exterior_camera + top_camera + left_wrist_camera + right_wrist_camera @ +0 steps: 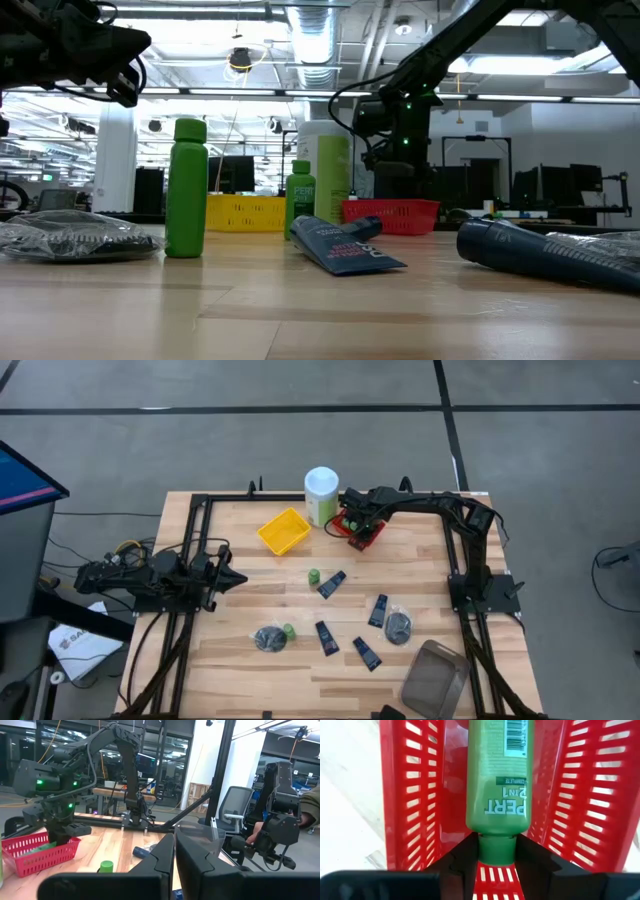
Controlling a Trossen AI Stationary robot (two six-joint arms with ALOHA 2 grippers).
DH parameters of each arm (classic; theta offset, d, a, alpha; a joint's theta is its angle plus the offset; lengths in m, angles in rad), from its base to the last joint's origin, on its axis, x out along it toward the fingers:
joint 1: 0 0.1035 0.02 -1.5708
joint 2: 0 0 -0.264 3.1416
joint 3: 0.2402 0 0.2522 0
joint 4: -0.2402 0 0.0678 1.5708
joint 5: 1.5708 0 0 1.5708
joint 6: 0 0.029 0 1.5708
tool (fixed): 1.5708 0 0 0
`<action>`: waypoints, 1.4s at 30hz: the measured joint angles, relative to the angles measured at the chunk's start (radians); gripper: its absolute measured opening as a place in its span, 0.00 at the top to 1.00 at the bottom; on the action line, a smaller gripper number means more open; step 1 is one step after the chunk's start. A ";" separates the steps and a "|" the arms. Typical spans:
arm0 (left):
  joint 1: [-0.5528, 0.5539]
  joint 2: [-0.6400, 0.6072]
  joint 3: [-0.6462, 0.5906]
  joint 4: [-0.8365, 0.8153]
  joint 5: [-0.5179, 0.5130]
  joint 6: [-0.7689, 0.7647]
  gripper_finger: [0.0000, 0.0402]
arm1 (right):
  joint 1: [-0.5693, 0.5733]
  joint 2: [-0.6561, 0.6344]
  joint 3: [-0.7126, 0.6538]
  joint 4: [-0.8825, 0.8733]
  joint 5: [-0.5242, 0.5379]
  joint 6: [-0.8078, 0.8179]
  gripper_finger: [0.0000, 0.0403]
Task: Pick & Place Travel size toiletries
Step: Put the green shampoo bottle in the red bin
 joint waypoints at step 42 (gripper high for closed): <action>0.000 0.000 0.000 0.000 0.000 0.000 0.97 | 0.417 -0.098 0.545 -0.210 -0.193 -0.373 0.37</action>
